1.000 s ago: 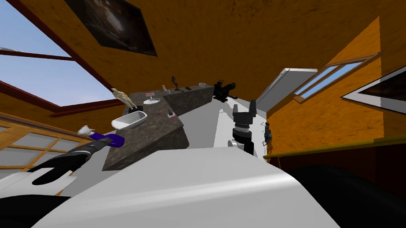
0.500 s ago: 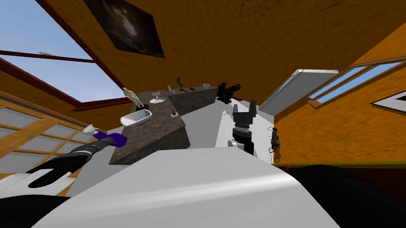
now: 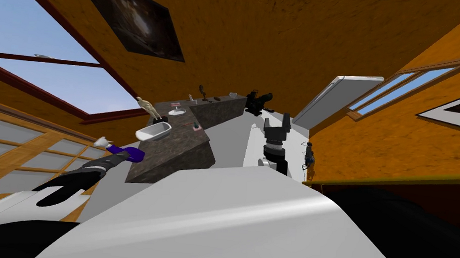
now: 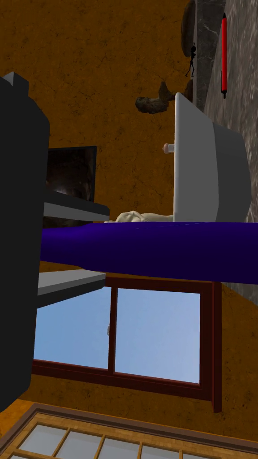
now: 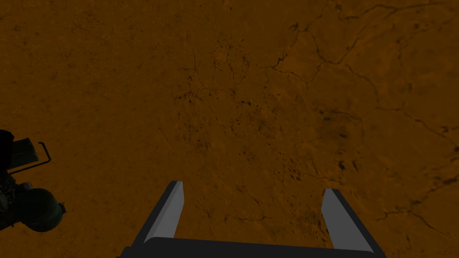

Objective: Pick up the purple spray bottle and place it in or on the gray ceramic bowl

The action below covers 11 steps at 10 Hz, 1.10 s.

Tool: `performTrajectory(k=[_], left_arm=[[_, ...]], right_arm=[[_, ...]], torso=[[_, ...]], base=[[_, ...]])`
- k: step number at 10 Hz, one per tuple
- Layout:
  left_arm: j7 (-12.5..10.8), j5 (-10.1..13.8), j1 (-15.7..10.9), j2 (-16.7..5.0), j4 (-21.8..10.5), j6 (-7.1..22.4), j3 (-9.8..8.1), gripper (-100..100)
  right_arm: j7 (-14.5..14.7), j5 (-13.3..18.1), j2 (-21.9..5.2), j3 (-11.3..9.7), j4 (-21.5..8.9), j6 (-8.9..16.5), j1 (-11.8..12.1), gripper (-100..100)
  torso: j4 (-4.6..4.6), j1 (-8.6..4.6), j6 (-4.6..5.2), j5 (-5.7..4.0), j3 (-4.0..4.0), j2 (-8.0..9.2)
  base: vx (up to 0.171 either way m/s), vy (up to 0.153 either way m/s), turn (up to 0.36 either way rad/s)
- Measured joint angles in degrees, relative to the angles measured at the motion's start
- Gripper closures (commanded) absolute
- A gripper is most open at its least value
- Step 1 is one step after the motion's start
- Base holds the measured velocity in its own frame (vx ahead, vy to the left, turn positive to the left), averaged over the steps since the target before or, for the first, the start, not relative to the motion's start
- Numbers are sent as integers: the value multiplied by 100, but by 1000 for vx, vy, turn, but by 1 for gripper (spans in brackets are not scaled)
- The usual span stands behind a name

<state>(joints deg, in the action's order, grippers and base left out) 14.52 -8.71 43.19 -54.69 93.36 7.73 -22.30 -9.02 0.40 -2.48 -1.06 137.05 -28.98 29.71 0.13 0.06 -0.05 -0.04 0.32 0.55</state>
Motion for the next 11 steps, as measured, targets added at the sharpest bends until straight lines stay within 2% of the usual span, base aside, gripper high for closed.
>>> performTrajectory(k=[1,5,8,10,11], left_arm=[[111,-28,-111,53,1,1,-40,100],[539,7,-505,5,-71,-23,-269,100],[906,-30,-748,55,104,84,-473,100],[1098,-3,-920,-43,46,66,-592,100],[1203,-30,-1004,-25,85,88,-638,100]], right_arm=[[0,0,0,0,0,0,0,0],[0,0,0,0,0,0,0,0],[0,0,0,0,0,0,0,0],[0,0,0,0,0,0,0,0],[0,0,0,0,0,0,1,0]], torso=[[0,2,0,2,2,5],[3,-14,2,-14,7,12],[2,-14,2,-16,5,6],[0,-23,2,-21,-1,-4],[-2,-21,2,-20,-5,-11]], base=[[-156,1,-51],[-163,-4,-56],[-146,14,-49],[-112,3,-42],[-99,19,-54]])
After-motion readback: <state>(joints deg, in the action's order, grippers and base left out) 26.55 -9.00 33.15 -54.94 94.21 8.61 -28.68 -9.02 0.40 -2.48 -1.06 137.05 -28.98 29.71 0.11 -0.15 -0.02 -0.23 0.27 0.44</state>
